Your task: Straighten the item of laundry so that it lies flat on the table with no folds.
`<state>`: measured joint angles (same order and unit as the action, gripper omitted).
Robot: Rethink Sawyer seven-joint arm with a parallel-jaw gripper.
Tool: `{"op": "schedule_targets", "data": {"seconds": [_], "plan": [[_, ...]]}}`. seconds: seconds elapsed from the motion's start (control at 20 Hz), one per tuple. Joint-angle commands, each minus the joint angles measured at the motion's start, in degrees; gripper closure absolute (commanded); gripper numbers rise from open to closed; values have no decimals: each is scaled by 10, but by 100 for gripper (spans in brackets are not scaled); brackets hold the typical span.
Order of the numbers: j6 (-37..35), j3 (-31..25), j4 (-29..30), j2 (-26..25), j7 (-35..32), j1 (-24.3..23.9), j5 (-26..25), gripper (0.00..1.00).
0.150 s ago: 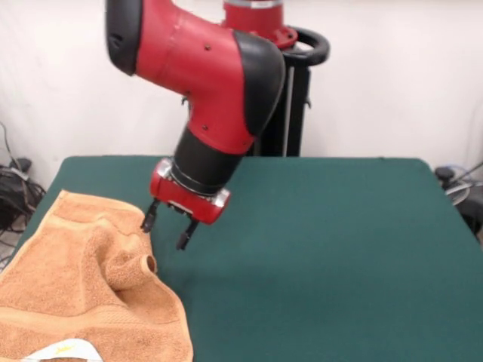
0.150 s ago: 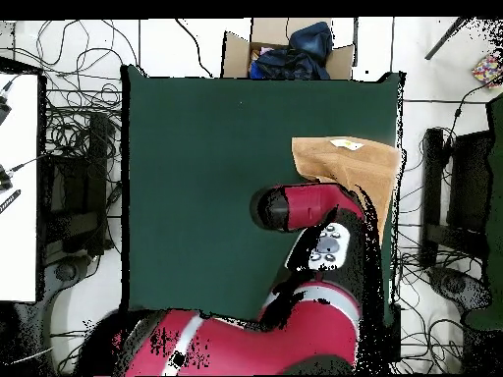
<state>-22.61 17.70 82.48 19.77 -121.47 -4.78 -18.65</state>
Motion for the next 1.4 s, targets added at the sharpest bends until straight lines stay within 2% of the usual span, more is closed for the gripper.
{"op": "schedule_targets", "data": {"seconds": [0.05,0.25,0.45,0.7,0.9,1.1,1.25,1.4], "plan": [[81,20,47,-45,-220,26,73,0],[81,28,61,-20,-210,40,82,0],[69,107,34,-21,-224,104,75,0],[23,186,1,-48,-246,171,94,0],[21,224,-24,-97,-247,201,107,0],[33,182,-44,-128,-197,177,119,0],[38,133,-46,-131,-145,153,111,0],[14,116,-55,-136,-106,150,96,0]]}}
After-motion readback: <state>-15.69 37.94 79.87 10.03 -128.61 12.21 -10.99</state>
